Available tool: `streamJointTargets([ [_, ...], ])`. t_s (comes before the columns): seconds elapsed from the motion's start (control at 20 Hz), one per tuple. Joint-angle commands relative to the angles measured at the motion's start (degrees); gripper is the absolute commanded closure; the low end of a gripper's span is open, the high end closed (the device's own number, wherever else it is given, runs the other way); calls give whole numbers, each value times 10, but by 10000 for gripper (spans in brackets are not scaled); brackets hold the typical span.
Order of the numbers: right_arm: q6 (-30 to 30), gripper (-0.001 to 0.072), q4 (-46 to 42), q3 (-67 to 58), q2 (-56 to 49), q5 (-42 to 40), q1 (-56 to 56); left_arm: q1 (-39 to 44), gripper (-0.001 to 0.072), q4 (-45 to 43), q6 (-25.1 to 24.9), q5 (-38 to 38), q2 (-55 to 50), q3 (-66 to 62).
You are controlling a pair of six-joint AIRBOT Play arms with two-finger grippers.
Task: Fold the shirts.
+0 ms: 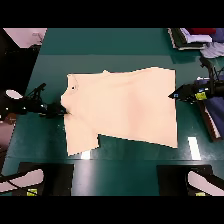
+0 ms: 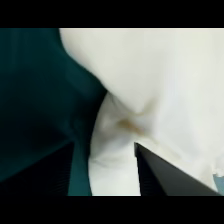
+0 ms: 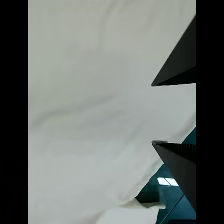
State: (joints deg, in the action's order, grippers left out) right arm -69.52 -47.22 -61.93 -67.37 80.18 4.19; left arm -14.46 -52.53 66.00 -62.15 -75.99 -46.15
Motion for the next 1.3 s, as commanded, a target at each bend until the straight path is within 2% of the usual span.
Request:
streamJointTargets([
  [0.0,0,306,1,13,22,-14,0,39,241,4,-16,12,-5,11],
  [0.05,0,306,0,11,22,-9,0,53,242,-8,-15,13,-5,12],
  [0.1,0,307,0,11,22,-2,4,61,356,-16,-13,14,-5,12],
  [0.15,0,306,0,12,22,6,10,62,570,-15,-7,8,-5,12],
  [0.2,-1,307,-5,12,22,15,22,62,681,-16,0,0,-4,10],
  [0.35,-6,307,-32,21,22,56,72,62,680,-16,11,-29,6,-15],
  [0.55,-29,305,-125,104,24,74,150,62,680,-15,12,-35,57,-44],
  [0.6,-29,273,-145,135,24,73,168,62,680,-15,12,-33,72,-45],
  [0.65,-29,162,-162,165,24,73,184,62,680,-15,12,-33,83,-46],
  [0.7,-29,160,-172,192,24,73,198,62,680,-14,11,-33,91,-46],
  [0.95,-29,177,-189,297,24,35,197,62,680,-12,11,-30,92,-44],
  [1.0,-29,260,-188,309,24,21,189,62,680,-12,11,-30,92,-44],
  [1.25,-36,287,-181,330,24,-23,129,62,679,-12,11,-30,92,-44],
])
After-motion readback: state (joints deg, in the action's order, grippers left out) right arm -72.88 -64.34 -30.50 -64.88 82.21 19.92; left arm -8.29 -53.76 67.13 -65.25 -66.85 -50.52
